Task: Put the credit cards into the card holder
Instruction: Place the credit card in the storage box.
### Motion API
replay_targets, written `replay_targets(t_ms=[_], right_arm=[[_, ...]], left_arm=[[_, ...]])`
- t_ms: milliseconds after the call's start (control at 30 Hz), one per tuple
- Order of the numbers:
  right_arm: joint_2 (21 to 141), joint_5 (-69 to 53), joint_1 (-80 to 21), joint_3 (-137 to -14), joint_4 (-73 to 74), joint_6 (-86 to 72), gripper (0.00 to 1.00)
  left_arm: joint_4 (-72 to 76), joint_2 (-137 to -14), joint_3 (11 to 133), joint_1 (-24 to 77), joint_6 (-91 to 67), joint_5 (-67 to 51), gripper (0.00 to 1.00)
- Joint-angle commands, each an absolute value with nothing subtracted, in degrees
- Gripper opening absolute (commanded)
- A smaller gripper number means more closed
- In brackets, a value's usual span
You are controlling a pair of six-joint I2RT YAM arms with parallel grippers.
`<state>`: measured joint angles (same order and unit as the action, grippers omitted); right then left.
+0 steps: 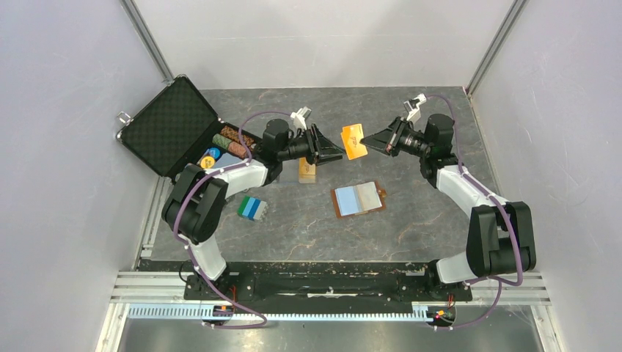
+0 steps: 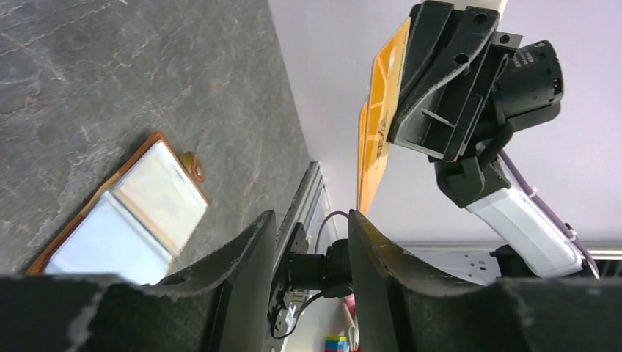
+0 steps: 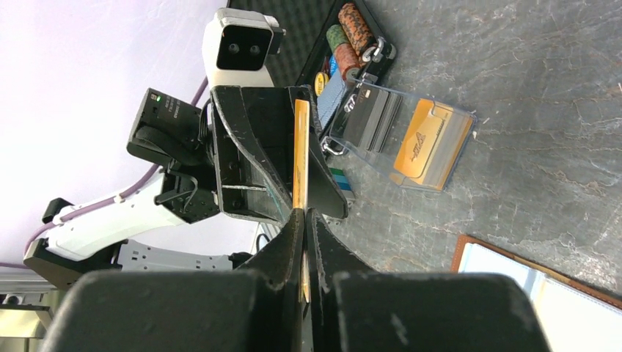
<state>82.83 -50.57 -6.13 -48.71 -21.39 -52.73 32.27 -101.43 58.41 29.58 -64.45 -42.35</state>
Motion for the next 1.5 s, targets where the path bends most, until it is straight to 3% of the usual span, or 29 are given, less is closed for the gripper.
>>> replay_targets(t_ms=[0,433,933,1067,1167,1233,1467], right_arm=[[82.36,-51.24,-6.71,-48.61,-24.87,-54.36,0.0],[81.99,-51.28,-6.77,-47.64,-25.14,-54.27,0.0],[82.35,-52.29,-8.56,-46.68,-26.32,-55.02,0.0],[82.17,-52.03,-8.88,-45.99,-26.37,-54.94,0.0],[82.14,-52.03,-8.87,-46.04,-26.15,-54.65,0.0],[82.17,-52.03,-8.85,-46.05,-25.97,-54.34,0.0],[82.2,-51.86,-8.88,-45.88,-24.53,-52.75,0.0]], left_arm=[[43.88,-100.91,58.05,30.54,-69.93,-44.89,0.48],[49.65,-98.8,54.64,29.14,-72.17,-40.7,0.53],[49.72,-103.12,59.98,29.88,-72.35,-43.56,0.47],[50.84,-104.14,60.99,30.19,-73.24,-43.86,0.33],[49.41,-103.63,60.37,30.04,-72.25,-43.53,0.12],[46.9,-102.6,59.47,29.73,-70.53,-42.58,0.04],[28.08,-96.91,58.03,27.22,-58.9,-38.38,0.02]])
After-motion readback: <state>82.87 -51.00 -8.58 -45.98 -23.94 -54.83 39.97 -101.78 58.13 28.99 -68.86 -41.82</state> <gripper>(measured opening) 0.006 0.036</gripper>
